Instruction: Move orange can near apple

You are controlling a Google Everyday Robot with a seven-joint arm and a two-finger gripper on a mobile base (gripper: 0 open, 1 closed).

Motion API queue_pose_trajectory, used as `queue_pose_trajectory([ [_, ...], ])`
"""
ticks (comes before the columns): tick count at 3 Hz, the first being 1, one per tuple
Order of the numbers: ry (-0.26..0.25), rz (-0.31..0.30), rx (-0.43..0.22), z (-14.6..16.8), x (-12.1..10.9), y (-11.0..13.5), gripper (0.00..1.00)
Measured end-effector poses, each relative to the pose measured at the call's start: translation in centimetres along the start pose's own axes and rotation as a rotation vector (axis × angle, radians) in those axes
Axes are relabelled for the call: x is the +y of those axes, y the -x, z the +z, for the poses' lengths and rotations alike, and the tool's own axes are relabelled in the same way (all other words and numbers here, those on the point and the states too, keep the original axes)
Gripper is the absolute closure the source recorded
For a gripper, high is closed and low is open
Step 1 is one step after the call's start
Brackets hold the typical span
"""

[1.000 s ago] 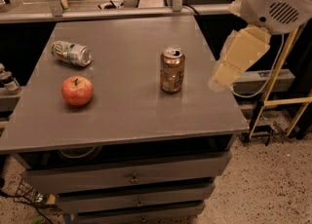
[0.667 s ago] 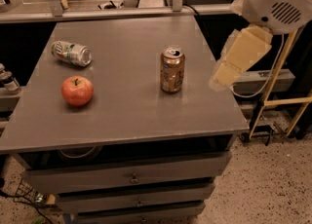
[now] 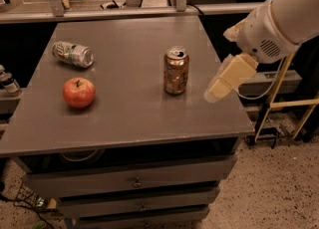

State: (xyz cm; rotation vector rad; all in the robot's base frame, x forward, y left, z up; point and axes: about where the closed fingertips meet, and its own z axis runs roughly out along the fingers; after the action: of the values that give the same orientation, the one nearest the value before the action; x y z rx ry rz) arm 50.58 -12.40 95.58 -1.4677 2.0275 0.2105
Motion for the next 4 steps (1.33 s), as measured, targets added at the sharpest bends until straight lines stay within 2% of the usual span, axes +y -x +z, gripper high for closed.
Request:
queue_pose_trajectory([
  [1,0.027,0.007,-0.124,3.7,-1.4,0.5,0.0],
  [2,0.036,-0.002,-0.192,5.0,-1.7,1.9,0.0],
  [4,0.069,0.048,-0.245,7.5,-1.3,3.8,0.0],
])
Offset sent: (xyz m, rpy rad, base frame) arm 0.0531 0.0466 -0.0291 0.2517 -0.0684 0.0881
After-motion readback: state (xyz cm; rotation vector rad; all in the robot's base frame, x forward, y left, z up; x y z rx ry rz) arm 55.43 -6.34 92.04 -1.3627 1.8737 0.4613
